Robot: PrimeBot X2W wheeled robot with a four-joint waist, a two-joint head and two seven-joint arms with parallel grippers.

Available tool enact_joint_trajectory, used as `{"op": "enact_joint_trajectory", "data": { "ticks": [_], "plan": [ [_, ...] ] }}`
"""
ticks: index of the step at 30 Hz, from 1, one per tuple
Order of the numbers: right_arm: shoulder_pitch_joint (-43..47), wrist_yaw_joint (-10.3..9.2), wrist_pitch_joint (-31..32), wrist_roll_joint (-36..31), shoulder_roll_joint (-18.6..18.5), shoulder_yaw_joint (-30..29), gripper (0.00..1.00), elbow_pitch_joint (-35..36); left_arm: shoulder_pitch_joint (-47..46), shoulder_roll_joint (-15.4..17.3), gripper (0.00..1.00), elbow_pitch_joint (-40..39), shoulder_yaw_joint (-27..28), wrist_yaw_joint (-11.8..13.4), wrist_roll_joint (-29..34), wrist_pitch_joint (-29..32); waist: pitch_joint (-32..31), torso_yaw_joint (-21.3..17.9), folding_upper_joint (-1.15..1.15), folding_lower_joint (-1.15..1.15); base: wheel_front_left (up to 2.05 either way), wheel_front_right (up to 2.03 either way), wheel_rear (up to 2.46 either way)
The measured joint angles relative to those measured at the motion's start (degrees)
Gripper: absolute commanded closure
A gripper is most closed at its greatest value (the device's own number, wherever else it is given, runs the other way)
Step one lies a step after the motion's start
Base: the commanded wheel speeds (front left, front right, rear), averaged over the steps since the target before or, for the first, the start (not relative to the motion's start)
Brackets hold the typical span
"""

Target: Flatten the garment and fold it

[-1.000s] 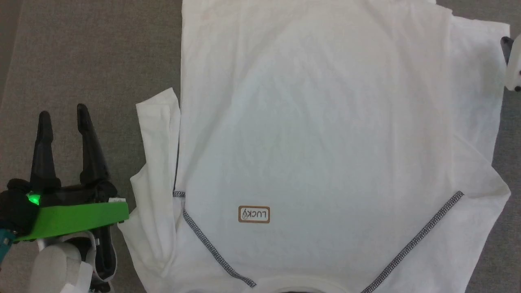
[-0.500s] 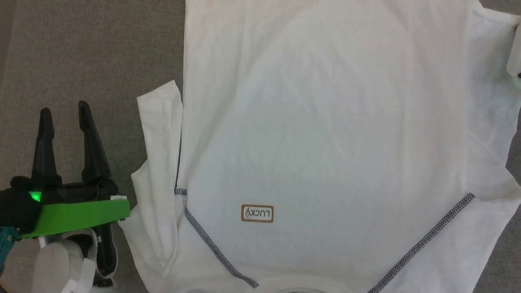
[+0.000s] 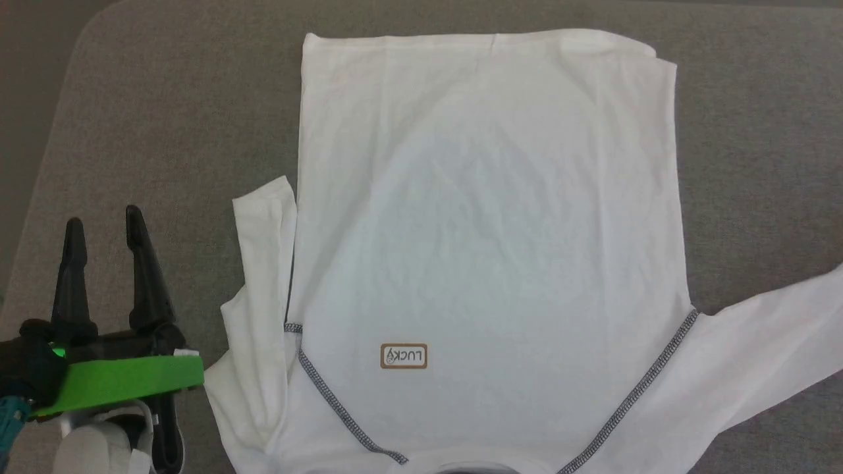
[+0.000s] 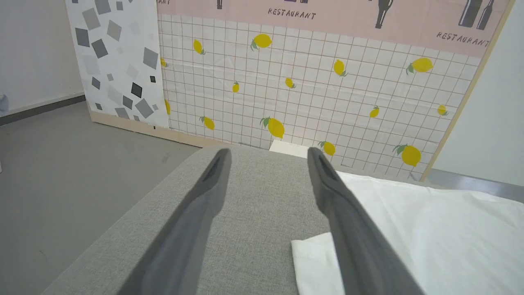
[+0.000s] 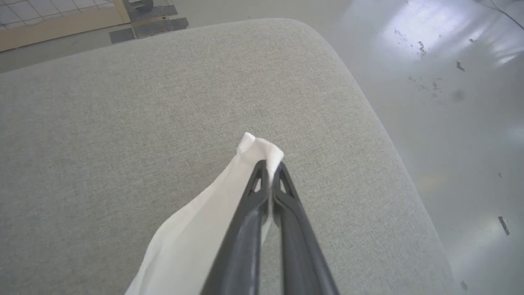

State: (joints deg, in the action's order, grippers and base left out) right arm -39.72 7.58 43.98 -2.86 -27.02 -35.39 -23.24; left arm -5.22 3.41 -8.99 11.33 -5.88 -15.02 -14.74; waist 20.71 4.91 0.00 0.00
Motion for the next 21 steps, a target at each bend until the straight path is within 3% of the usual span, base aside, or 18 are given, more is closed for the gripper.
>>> {"op": "enact_joint_trajectory", "data": {
  "ticks": [6,12,17,21],
  "plan": [
    [4.80,0.00,0.74,-0.44,-0.35,-4.43,1.00,3.43,2.43,-0.14,0.00,-0.47,0.88,-0.02,0.00,0.00,-3.79,-1.49,0.00,0.00,0.00,0.00,0.00],
    [7.77,0.00,0.52,-0.58,-0.78,-3.10,1.00,3.93,3.64,-0.22,0.00,-1.04,1.64,0.22,-0.01,0.00,-6.73,-2.72,0.00,0.00,0.00,0.00,0.00],
    [10.17,0.00,-1.60,4.03,-2.75,4.46,1.00,5.73,5.28,-0.25,0.00,-1.26,2.03,0.42,-0.01,0.00,-9.28,-3.47,0.00,0.00,0.00,0.00,0.00],
    [11.31,0.00,-2.12,13.90,-4.02,15.41,1.00,11.32,6.33,-0.27,0.00,-1.51,2.04,0.90,-0.02,-0.01,-11.50,-3.92,0.00,0.00,0.00,0.00,0.00]
  ]
}}
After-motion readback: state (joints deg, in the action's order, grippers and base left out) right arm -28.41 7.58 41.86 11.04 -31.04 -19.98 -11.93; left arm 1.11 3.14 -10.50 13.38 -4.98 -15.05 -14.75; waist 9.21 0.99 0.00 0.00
